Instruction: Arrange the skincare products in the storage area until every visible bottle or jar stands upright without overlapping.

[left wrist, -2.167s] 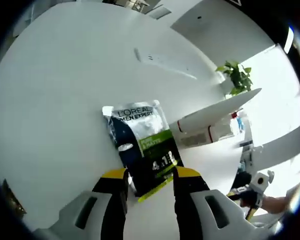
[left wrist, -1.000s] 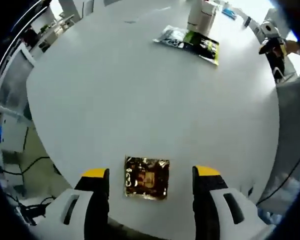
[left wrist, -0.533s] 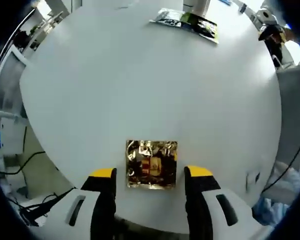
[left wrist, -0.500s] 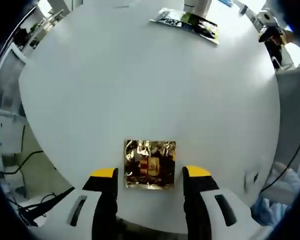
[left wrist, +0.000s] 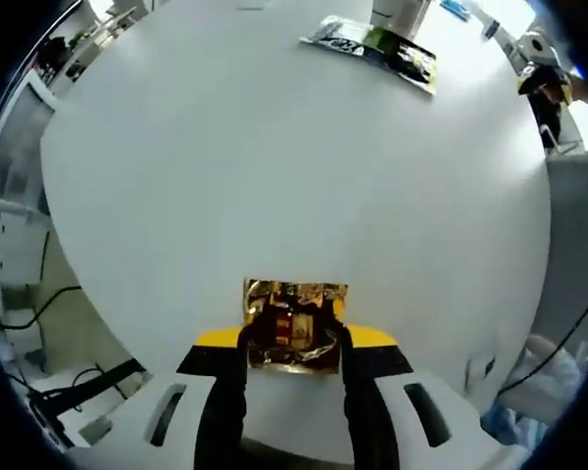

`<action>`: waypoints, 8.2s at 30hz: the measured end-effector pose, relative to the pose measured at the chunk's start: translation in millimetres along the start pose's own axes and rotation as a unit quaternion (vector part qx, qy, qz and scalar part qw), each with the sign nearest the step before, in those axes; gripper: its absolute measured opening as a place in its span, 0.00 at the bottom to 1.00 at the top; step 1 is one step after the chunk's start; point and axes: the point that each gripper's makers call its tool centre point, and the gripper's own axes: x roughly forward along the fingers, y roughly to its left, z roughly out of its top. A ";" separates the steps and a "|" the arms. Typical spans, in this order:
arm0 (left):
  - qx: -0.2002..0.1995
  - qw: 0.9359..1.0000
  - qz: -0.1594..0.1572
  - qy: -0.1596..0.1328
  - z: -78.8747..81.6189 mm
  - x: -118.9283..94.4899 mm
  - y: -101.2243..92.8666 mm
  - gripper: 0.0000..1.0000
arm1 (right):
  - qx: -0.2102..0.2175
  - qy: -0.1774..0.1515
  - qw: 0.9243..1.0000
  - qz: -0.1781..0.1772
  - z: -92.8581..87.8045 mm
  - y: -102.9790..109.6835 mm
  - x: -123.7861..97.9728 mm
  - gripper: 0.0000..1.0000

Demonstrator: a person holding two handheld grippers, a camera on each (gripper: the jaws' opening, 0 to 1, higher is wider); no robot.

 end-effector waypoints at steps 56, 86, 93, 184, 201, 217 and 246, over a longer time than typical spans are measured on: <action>-0.002 0.967 0.051 -0.251 108.0 -144.9 -286.4 0.35 | -0.066 0.039 0.988 0.137 3.7 136.4 54.6 0.24; -0.195 0.890 -0.002 -0.412 114.2 -181.2 -312.7 0.40 | -0.030 0.032 0.989 0.144 -1.6 150.1 40.8 0.00; -0.331 0.807 -0.089 -0.481 114.5 -193.4 -308.8 0.32 | -0.021 -0.006 0.981 0.192 9.7 167.9 31.6 0.00; -0.356 0.751 -0.259 -0.492 115.5 -245.1 -278.8 0.00 | -0.068 -0.099 0.968 0.219 20.4 170.8 5.3 0.02; -0.393 0.737 -0.274 -0.477 133.6 -240.6 -204.8 0.00 | -0.025 -0.119 0.973 0.197 27.8 132.4 7.3 0.03; -0.416 0.740 -0.296 -0.438 149.7 -203.8 -150.3 0.00 | 0.009 -0.118 0.978 0.171 20.7 106.0 7.2 0.05; -0.408 0.796 -0.305 -0.327 169.9 -113.1 -86.6 0.00 | 0.059 -0.139 0.982 0.116 14.8 62.1 -1.9 0.09</action>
